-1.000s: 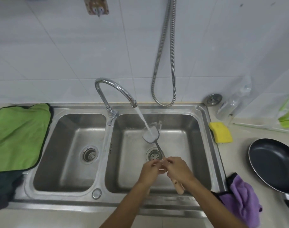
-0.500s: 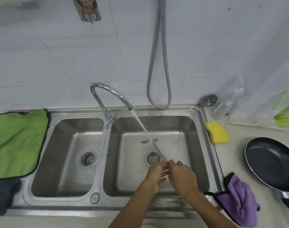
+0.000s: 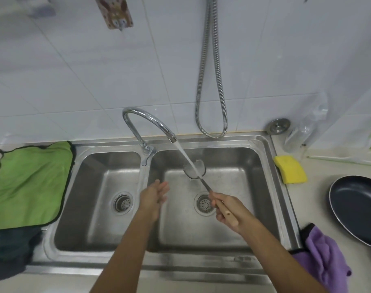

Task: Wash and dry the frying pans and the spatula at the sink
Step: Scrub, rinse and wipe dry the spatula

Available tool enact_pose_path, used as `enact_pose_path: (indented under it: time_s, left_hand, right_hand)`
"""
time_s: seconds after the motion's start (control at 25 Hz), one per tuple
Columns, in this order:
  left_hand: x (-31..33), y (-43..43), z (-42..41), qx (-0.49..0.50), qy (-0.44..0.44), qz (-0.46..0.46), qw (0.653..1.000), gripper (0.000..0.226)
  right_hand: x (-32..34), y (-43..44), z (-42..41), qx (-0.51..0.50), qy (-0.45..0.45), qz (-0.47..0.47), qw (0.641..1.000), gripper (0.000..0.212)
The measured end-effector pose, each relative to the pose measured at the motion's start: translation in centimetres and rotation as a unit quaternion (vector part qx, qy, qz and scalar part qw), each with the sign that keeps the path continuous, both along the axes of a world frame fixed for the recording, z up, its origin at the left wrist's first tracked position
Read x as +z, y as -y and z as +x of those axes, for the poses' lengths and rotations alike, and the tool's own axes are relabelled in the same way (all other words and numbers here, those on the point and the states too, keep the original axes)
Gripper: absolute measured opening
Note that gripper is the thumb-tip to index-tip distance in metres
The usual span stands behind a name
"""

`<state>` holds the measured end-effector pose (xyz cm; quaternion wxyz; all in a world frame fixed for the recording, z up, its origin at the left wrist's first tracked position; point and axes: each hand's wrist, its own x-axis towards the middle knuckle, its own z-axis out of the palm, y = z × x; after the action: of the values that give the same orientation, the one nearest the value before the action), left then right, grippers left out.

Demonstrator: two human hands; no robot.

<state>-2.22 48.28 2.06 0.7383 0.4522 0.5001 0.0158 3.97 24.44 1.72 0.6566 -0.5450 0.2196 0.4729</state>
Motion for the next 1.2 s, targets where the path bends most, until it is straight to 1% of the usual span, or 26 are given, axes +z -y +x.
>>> enact_pose_path:
  time_s: [0.08, 0.16, 0.28, 0.36, 0.44, 0.52, 0.6, 0.68, 0.72, 0.8, 0.84, 0.92, 1.0, 1.04, 1.08, 1.12, 1.2]
  left_hand:
    - [0.3, -2.5, 0.7, 0.024, -0.004, 0.032, 0.999, 0.042]
    - [0.7, -4.2, 1.8, 0.053, 0.006, 0.039, 0.998, 0.042]
    - [1.2, -5.7, 3.4, 0.08, 0.029, 0.024, 0.996, 0.04]
    - [1.3, -5.9, 4.2, 0.09, 0.02, 0.02, 0.996, 0.041]
    - [1.6, -5.8, 4.8, 0.098, 0.005, 0.041, 0.994, 0.035]
    - [2.4, -5.6, 6.0, 0.097, 0.018, 0.08, 0.992, 0.019]
    - [3.6, -5.4, 7.5, 0.052, 0.049, 0.105, 0.992, 0.011]
    - [4.7, -5.8, 8.8, 0.017, 0.072, 0.086, 0.994, 0.012]
    - [5.0, -6.0, 8.9, 0.007, 0.083, 0.071, 0.994, 0.016]
    - [4.9, -6.2, 8.2, -0.024, 0.117, 0.047, 0.992, 0.035]
    - [4.5, -5.8, 7.2, -0.041, 0.134, 0.044, 0.989, 0.043]
    - [3.3, -3.9, 4.5, -0.072, 0.149, 0.038, 0.985, 0.05]
    - [1.5, -0.8, 1.2, -0.118, 0.125, 0.011, 0.985, 0.053]
    - [0.5, 0.7, -0.6, -0.136, 0.105, -0.009, 0.985, 0.054]
    - [-0.5, 2.3, -2.2, -0.144, 0.089, -0.031, 0.985, 0.055]
    - [-1.3, 3.5, -3.6, -0.142, 0.076, -0.051, 0.986, 0.054]
    - [-2.2, 5.3, -5.5, -0.139, 0.055, -0.074, 0.986, 0.05]
  right_hand:
    - [0.3, -0.1, 0.3, 0.004, 0.008, -0.006, 1.0, 0.025]
    - [0.2, 0.1, 0.3, 0.014, 0.033, -0.031, 0.999, 0.024]
    - [0.1, 1.1, 0.0, 0.038, 0.103, -0.099, 0.989, 0.018]
    - [0.3, 1.8, -0.2, 0.061, 0.158, -0.141, 0.975, 0.017]
    - [0.4, 2.4, -0.5, 0.073, 0.191, -0.165, 0.965, 0.013]
    - [0.6, 2.7, -0.6, 0.087, 0.214, -0.182, 0.956, 0.017]
    - [0.8, 3.1, -1.0, 0.121, 0.268, -0.211, 0.932, 0.018]
    - [1.4, 3.5, -1.6, 0.135, 0.339, -0.239, 0.9, 0.016]
    - [1.7, 3.7, -2.0, 0.129, 0.363, -0.244, 0.89, 0.019]
    - [1.4, 4.0, -3.0, 0.122, 0.379, -0.251, 0.882, 0.022]
    - [1.1, 4.2, -3.5, 0.129, 0.384, -0.264, 0.876, 0.02]
    - [0.6, 4.5, -4.5, 0.131, 0.412, -0.295, 0.852, 0.014]
    - [0.7, 4.8, -5.0, 0.116, 0.471, -0.323, 0.813, 0.011]
    - [0.8, 4.9, -5.0, 0.12, 0.487, -0.329, 0.8, 0.01]
    - [0.8, 5.0, -5.0, 0.135, 0.485, -0.338, 0.795, 0.008]
    - [0.6, 5.0, -4.9, 0.157, 0.469, -0.345, 0.798, 0.009]
    - [-0.2, 5.1, -5.3, 0.192, 0.443, -0.362, 0.797, 0.019]
